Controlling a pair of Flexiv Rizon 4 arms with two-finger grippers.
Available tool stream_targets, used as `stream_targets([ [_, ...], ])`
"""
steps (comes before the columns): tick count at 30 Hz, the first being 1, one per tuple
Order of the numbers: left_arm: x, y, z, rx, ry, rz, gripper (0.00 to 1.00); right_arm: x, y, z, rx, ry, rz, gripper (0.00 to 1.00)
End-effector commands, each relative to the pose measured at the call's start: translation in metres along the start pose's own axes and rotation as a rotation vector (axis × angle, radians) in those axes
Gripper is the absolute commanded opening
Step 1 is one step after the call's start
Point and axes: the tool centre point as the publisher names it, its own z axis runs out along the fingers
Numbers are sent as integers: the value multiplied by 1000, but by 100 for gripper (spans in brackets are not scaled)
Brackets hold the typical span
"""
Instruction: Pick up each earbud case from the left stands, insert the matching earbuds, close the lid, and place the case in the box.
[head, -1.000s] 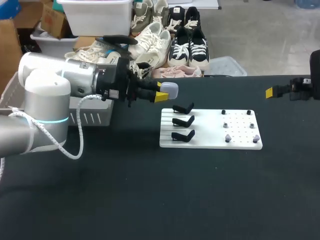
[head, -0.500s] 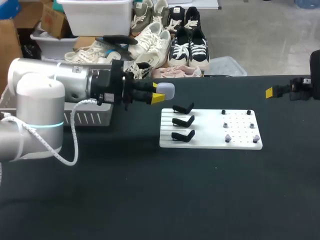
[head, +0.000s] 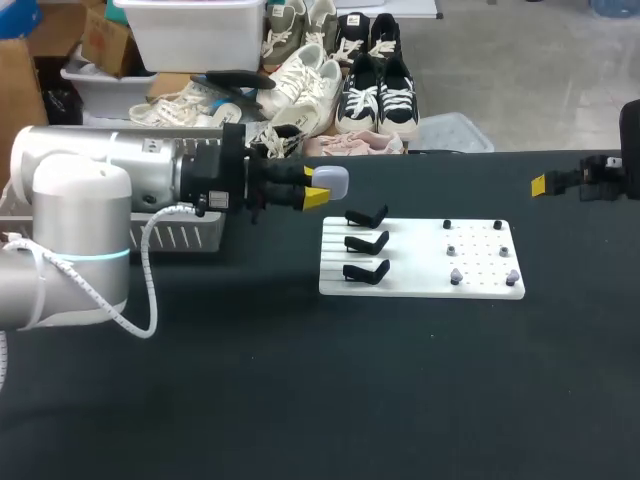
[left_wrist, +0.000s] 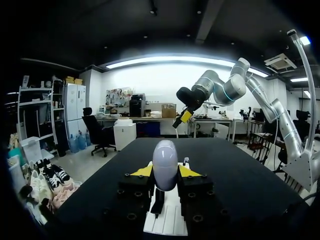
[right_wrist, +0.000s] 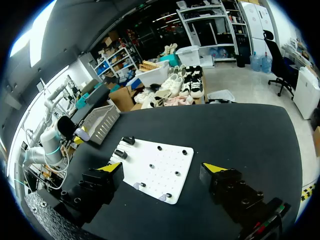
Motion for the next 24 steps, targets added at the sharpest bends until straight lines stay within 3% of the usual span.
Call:
stream_targets([
  [1,0,-4,0,-24,-2,2,0,0,0,0,0,0,0,100],
  [24,2,-31,44,53,-64,-10,0,0,0,0,0,0,0,100],
])
